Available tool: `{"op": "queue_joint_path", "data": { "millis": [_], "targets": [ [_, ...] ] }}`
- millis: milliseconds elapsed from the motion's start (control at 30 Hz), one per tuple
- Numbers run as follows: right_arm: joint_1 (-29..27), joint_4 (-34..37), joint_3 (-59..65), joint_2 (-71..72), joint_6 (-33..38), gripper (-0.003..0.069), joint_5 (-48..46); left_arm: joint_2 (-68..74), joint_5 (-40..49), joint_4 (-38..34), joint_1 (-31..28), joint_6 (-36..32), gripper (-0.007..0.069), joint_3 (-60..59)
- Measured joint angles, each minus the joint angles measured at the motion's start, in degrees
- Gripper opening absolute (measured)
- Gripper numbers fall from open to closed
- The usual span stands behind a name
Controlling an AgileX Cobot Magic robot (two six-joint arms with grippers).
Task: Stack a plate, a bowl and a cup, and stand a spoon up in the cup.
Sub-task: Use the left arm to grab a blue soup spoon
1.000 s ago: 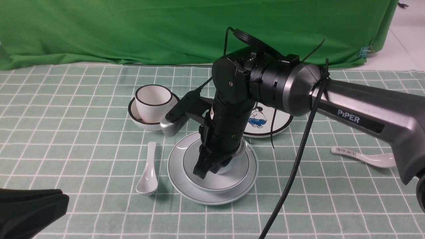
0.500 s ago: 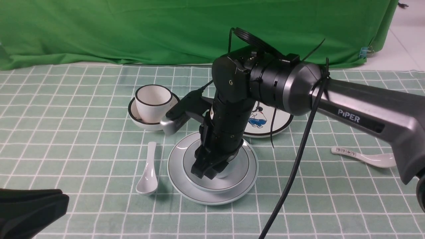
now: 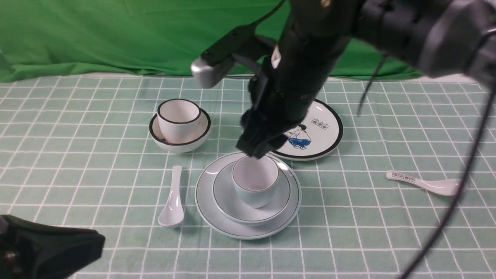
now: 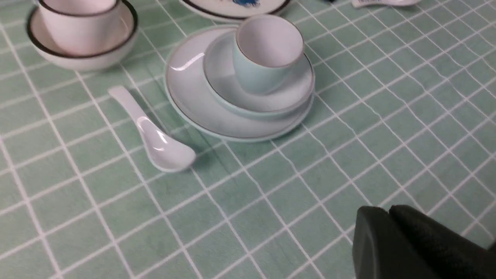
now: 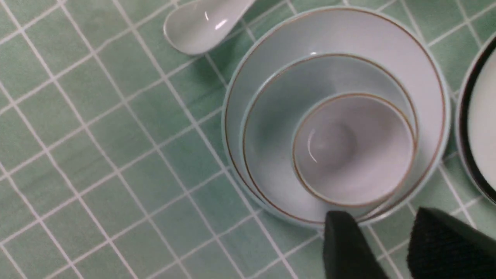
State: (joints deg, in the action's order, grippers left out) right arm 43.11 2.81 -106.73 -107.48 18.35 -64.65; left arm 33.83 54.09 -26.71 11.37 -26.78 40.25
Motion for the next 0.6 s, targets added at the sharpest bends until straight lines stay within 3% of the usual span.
{"op": "queue_joint_path", "data": {
  "millis": [67,133,233,300,367,433,600],
  "targets": [
    [0.0,-2.8,5.2,4.5,-2.0,0.0169,0.0,1.8,0.0,-3.2,0.0,-0.2,0.0017,0.0],
    [0.0,-5.2,10.8,8.6,-3.6,0.0137,0.0,3.4,0.0,-5.7,0.0,-1.4,0.0017,0.0],
    [0.0,-7.1,18.6,14.3,-5.6,0.0123,0.2,6.4,1.6,-10.5,0.0,-6.1,0.0010,0.0],
    [0.0,-7.6,27.3,21.4,-7.0,0.0122,1.5,11.4,3.8,-18.4,0.3,-11.6,0.0004,0.0],
    [0.0,-7.7,32.7,26.3,-7.3,0.0122,3.4,15.2,1.4,-20.5,1.3,-13.2,0.0001,0.1],
    [0.0,-7.8,36.3,31.5,-7.6,0.0124,4.4,18.4,-2.2,-18.3,2.4,-12.9,0.0001,0.8],
    [0.0,-7.8,41.3,42.1,-9.4,0.0124,5.2,27.9,-9.7,-5.5,7.8,-4.6,0.0000,5.0]
  ]
}}
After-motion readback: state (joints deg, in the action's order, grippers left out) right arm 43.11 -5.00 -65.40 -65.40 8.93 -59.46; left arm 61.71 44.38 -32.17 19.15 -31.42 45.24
